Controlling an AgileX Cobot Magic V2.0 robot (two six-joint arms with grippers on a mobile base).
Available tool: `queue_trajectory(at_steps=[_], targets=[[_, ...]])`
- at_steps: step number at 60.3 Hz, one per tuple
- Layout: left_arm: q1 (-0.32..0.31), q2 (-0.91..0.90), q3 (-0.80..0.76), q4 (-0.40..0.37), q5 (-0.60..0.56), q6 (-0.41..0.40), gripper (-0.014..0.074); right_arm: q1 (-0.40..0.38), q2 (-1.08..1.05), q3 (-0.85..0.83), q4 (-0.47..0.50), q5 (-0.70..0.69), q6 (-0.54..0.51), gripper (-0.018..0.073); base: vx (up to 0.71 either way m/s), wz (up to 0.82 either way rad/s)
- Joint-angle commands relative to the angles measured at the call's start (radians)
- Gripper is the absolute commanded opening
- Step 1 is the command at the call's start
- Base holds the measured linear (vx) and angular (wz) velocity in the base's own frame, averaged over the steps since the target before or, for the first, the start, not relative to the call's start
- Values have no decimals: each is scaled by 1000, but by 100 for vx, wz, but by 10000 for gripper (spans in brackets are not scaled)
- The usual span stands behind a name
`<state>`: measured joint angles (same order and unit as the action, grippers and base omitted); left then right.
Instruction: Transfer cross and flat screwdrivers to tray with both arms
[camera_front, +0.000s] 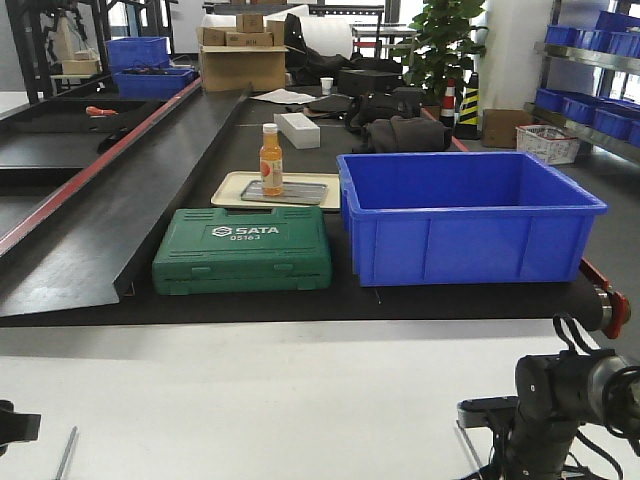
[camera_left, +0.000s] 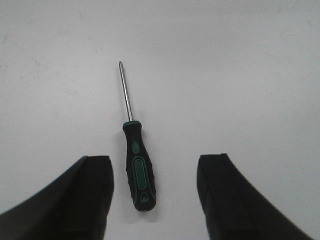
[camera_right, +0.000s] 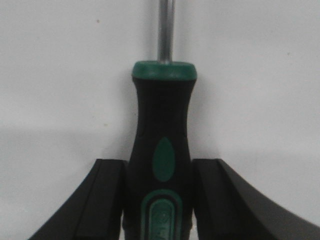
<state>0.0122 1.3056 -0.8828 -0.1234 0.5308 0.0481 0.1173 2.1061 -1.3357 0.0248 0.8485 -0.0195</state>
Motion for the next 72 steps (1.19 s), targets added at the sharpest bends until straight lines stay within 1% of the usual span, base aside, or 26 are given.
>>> queue_trajectory(at_steps=[1,5,7,15,22,26,31,39,43,46,50,60,72], targets=[[-4,-26,-30,-15,-35,-58,503,-1,-86,-38,10,5,2,-9,0,0],[-4,-26,-30,-14,-29,-104,503,-1,-108,-44,11,11,2,-9,0,0],[-4,-26,-30,-12,-32,-115,503,-1,-115,-46,11,13,2,-9,0,0],[-4,-26,-42,14,-60,-124,503,-1,-132,-51,11,24,2,-9,0,0],[-1,1,-76,37,-43,-127,503,-1,-134,-51,15,29,1,-9,0,0],[-1,38,-108,55,-22,-145,503,-1,-134,-51,15,27,1,-8,0,0],[-1,94,-154,102,15,-185,503,-1,-134,-51,16,26,-2,-8,0,0],[-1,216,-234,202,73,-262,503,-1,-134,-51,17,27,-6,-8,0,0],[-1,265,-268,230,100,-294,503,-1,-134,-51,17,27,-7,-8,0,0],[-1,320,-293,228,119,-314,503,-1,-134,-51,17,27,-7,-8,0,0],[-1,365,-315,206,128,-315,503,-1,-134,-51,17,27,-6,-8,0,0],[-4,476,-334,123,133,-286,503,-1,-134,-51,17,25,-10,-8,0,0],[-4,565,-334,123,164,-278,503,-1,-134,-51,17,28,-10,-8,0,0]])
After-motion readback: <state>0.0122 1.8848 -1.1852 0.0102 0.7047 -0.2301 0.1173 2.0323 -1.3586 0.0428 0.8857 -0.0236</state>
